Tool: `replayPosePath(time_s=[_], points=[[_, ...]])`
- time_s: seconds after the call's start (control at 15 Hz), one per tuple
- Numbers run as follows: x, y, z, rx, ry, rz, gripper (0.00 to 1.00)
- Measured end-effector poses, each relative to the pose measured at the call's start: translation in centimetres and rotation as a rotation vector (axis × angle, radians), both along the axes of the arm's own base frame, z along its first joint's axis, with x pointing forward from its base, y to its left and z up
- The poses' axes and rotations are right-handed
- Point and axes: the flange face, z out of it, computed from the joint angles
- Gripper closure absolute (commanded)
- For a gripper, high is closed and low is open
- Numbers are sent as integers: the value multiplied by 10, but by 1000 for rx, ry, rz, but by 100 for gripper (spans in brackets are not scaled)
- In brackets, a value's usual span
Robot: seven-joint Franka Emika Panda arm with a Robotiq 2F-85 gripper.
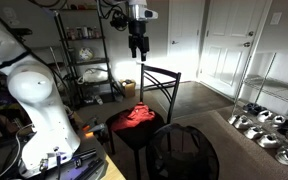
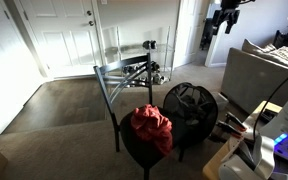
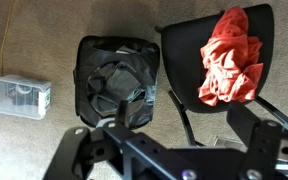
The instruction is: Put the red cloth in the laundry basket
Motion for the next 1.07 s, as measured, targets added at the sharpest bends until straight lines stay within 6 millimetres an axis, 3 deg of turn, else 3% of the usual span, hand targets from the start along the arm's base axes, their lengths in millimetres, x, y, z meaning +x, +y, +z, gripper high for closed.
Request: replayPosePath(time_s=[0.47, 0.6, 0.8, 0.93, 1.07], points=[[7, 10, 4, -2, -12, -32, 0], [22, 37, 15, 4, -41, -43, 0], [54, 93, 25, 15, -101, -28, 0], [77, 126, 17, 29, -139, -9, 0], [103, 142, -7, 47, -183, 9, 0]])
